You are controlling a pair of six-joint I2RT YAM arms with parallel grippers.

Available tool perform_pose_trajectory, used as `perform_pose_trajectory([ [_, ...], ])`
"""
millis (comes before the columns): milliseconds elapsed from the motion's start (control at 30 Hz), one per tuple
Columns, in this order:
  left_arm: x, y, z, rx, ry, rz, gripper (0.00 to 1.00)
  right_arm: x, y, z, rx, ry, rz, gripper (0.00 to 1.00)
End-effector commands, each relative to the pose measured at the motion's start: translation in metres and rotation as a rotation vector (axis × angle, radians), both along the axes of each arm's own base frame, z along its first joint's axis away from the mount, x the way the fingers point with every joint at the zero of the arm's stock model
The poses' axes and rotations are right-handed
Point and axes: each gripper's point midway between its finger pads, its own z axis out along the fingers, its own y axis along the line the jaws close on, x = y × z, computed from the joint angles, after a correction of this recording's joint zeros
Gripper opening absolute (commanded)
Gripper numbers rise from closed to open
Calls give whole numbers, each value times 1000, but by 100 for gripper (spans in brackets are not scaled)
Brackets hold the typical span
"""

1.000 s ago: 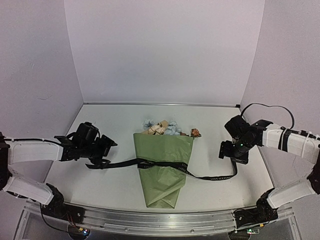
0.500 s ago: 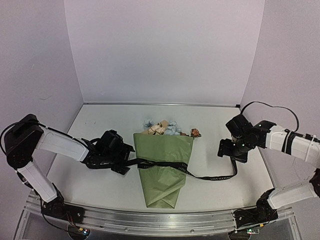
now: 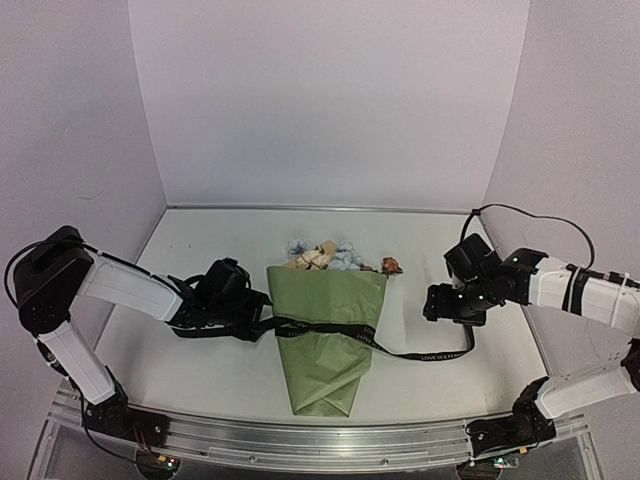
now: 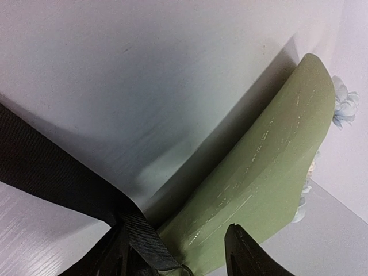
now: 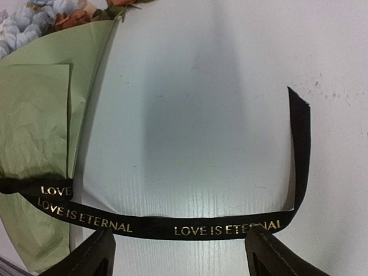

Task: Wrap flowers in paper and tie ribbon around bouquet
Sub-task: Tie the ribbon around the folded bouquet.

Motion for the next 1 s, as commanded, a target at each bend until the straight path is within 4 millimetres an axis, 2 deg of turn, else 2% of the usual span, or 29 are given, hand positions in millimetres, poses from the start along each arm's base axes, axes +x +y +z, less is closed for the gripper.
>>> perform_pose_trajectory([
  [0,1,-6,6,-34,-12,7,57,8,19,4,1,-67,143,81],
  [233,-6,-13,-2,-83,4,-27,44,10,50,-1,17,-89,331,83],
  [500,-10,-10,-7,-103,-6,-32,18,8,68,-5,31,-119,486,84],
  [700,-9,-6,-4,-80,-44,-49,1,-3,78,-13,48,-90,595,83],
  [833,-6,-5,4,-52,-73,-66,0,-8,76,-20,19,-83,633,83],
  [967,-13,7,13,18,-48,-77,18,-8,71,-20,-2,-96,633,83],
])
